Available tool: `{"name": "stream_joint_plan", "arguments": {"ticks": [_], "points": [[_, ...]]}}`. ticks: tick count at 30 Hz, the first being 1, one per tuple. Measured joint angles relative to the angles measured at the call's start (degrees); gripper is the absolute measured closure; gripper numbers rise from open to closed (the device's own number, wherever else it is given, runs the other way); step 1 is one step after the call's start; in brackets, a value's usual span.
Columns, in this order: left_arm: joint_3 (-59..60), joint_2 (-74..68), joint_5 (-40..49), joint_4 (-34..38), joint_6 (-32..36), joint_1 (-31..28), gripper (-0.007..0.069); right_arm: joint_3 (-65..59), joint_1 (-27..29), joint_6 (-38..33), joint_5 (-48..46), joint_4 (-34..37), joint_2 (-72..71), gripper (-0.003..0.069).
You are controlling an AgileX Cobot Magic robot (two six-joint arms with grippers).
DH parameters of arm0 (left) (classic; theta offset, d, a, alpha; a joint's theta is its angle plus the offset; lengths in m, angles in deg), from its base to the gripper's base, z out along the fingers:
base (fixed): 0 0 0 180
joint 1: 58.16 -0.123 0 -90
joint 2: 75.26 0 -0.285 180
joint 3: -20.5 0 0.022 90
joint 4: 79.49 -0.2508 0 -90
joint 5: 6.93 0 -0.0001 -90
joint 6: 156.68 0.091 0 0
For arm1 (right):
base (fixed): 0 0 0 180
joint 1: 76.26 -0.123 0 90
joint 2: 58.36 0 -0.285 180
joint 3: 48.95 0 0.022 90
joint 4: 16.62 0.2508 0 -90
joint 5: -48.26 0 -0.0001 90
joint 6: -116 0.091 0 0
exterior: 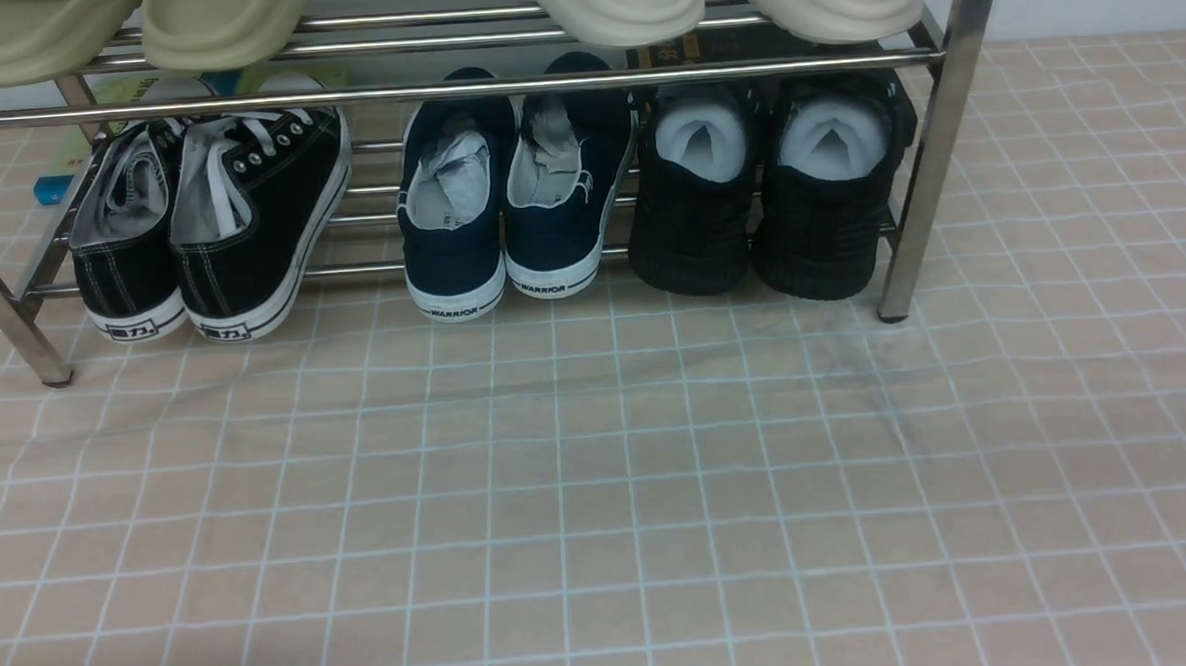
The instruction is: Take the shoes off the shelf from the light coffee tablecloth by hand.
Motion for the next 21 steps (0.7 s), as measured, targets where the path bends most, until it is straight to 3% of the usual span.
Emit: {"name": "stream_joint_plan", "arguments": {"ticks": [7, 12, 17, 18, 21], "points": [[0.0, 0.0, 0.0, 0.0, 0.0, 0.0, 0.0385, 12.5, 0.0, 3.7, -28.4, -3.3, 30.8, 0.0659], [0.0, 0.0, 0.0, 0.0, 0.0, 0.0, 0.0385, 21.6, -1.2, 3.6, -42.0, -2.3, 49.0, 0.0659], [0.0, 0.0, 0.0, 0.0, 0.0, 0.0, 0.0385, 30.1, -9.3, 3.9, -44.6, -2.0, 59.7, 0.0659], [0.0, 0.0, 0.0, 0.0, 0.0, 0.0, 0.0385, 34.1, -14.2, 6.9, -43.3, -4.4, 63.3, 0.0659], [0.0, 0.0, 0.0, 0.0, 0.0, 0.0, 0.0385, 40.3, -20.5, 13.6, -39.7, -10.6, 68.0, 0.0658]]}}
